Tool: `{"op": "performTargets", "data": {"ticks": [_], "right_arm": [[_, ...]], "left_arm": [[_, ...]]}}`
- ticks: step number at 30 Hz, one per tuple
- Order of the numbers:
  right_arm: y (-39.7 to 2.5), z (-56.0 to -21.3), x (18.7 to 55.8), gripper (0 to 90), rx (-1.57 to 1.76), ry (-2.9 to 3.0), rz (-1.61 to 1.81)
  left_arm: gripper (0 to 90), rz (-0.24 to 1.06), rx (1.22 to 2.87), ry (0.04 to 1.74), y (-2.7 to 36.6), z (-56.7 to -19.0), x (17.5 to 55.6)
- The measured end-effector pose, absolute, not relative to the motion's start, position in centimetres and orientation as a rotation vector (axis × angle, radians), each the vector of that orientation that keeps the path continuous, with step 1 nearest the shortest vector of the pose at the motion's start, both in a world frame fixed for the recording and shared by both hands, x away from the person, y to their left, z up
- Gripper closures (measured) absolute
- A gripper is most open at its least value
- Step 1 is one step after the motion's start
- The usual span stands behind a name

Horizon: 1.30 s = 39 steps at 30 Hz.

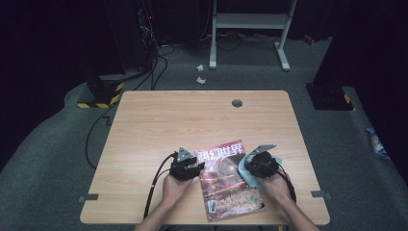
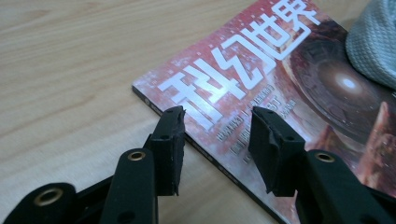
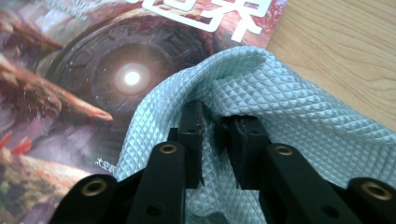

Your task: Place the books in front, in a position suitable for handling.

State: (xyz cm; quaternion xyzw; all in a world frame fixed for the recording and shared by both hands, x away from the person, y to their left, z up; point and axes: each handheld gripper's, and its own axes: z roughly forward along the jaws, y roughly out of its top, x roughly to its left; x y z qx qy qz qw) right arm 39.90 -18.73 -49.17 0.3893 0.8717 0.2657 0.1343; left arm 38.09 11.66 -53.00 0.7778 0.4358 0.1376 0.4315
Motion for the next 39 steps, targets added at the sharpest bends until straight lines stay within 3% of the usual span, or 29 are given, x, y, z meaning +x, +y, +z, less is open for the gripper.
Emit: {"op": "performTargets", "data": {"ticks": [4, 10, 19, 29, 34, 39], "right_arm": [[-18.8, -48.7, 39.5, 83.9, 1.093, 2.503, 0.768], [-17.4, -46.9, 39.9, 84.4, 1.031, 2.453, 0.822], [-12.2, -49.2, 41.2, 84.1, 0.970, 2.598, 0.742], [-4.0, -49.4, 39.5, 83.8, 0.741, 2.759, 0.830], [-5.6, -49.4, 39.7, 83.2, 0.755, 2.745, 0.819], [-11.9, -49.1, 41.4, 83.4, 0.965, 2.637, 0.765]], "left_arm": [[50.2, 0.340, 1.963, 1.100, 11.4, -52.7, 38.2], [44.4, 0.383, 1.927, 1.206, 12.2, -52.5, 40.8], [46.7, 0.429, 1.879, 1.169, 12.6, -53.3, 40.8], [47.3, 0.429, 1.881, 1.164, 12.7, -53.3, 40.8], [47.5, 0.436, 1.881, 1.159, 12.6, -53.3, 40.8], [48.2, 0.436, 1.882, 1.155, 12.6, -53.4, 40.8]]}}
